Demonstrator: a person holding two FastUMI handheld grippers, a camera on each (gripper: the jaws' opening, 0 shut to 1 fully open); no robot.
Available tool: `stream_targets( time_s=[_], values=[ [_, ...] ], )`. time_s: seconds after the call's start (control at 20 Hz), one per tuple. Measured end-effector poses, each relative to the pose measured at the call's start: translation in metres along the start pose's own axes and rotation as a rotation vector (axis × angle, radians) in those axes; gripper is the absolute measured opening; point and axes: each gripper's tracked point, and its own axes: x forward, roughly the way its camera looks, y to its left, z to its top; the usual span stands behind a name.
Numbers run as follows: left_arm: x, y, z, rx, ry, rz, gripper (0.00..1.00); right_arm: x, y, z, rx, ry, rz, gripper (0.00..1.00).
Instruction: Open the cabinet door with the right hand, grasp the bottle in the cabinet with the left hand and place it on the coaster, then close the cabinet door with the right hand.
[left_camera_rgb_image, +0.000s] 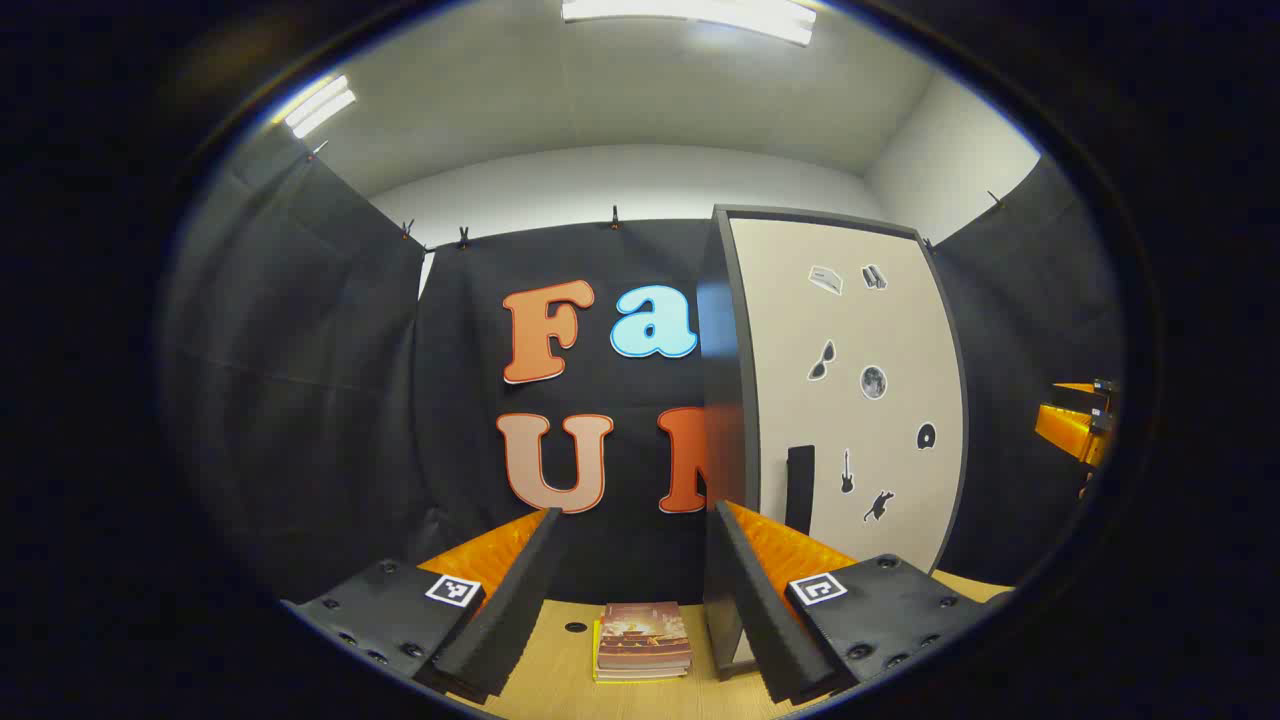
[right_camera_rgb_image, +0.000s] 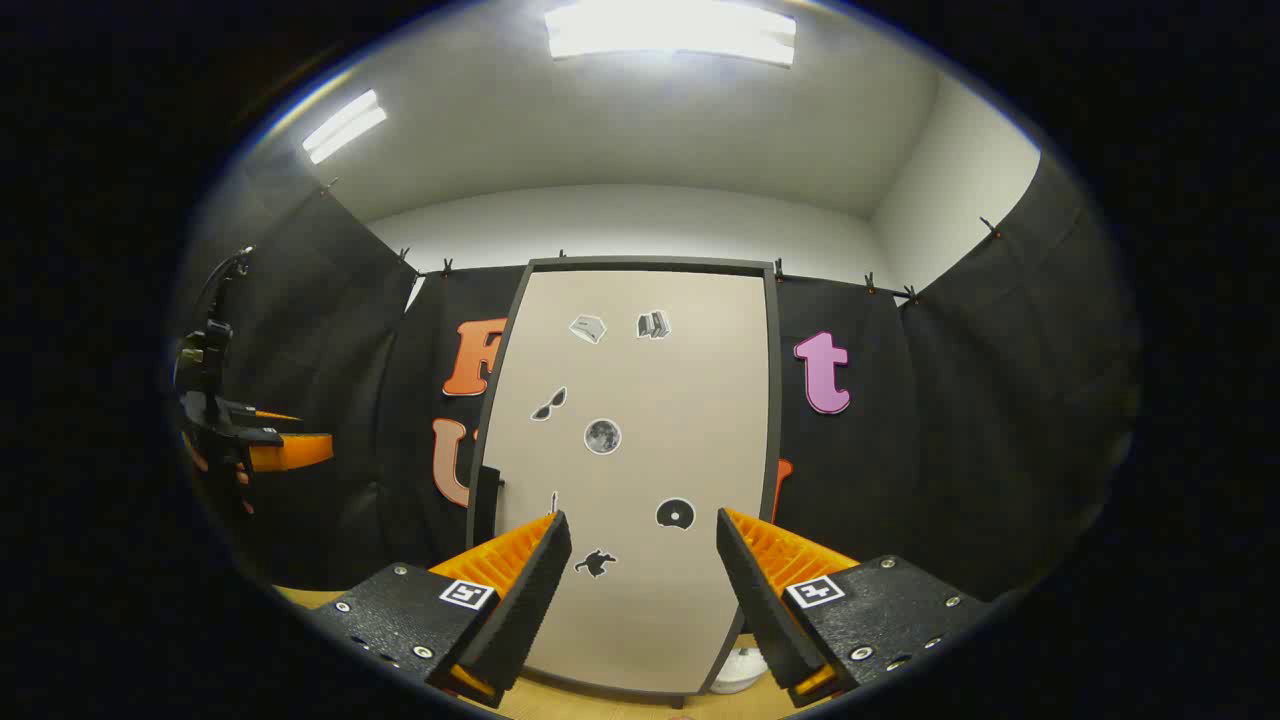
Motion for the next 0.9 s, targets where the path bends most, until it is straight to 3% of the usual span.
stream_targets(
  time_s=[0.05,0.25,0.45,0.6,0.9],
  values=[
    [-0.001,0.000,0.000,0.000,0.001,-0.001,0.96,0.001,0.001,0.001,0.001,-0.002,0.001,0.90],
    [-0.001,0.008,-0.001,-0.007,-0.004,0.006,0.92,0.002,0.007,0.001,0.008,0.002,0.009,0.90],
    [-0.006,0.018,-0.005,-0.001,0.001,0.013,0.96,0.005,0.018,-0.002,0.005,0.014,0.023,0.90],
    [-0.008,0.025,-0.003,-0.001,-0.006,0.025,0.92,0.008,0.029,-0.005,-0.003,0.015,0.034,0.90],
    [-0.022,0.040,0.004,0.027,-0.035,0.043,0.96,0.016,0.049,-0.010,0.029,0.029,0.058,0.90]
  ],
)
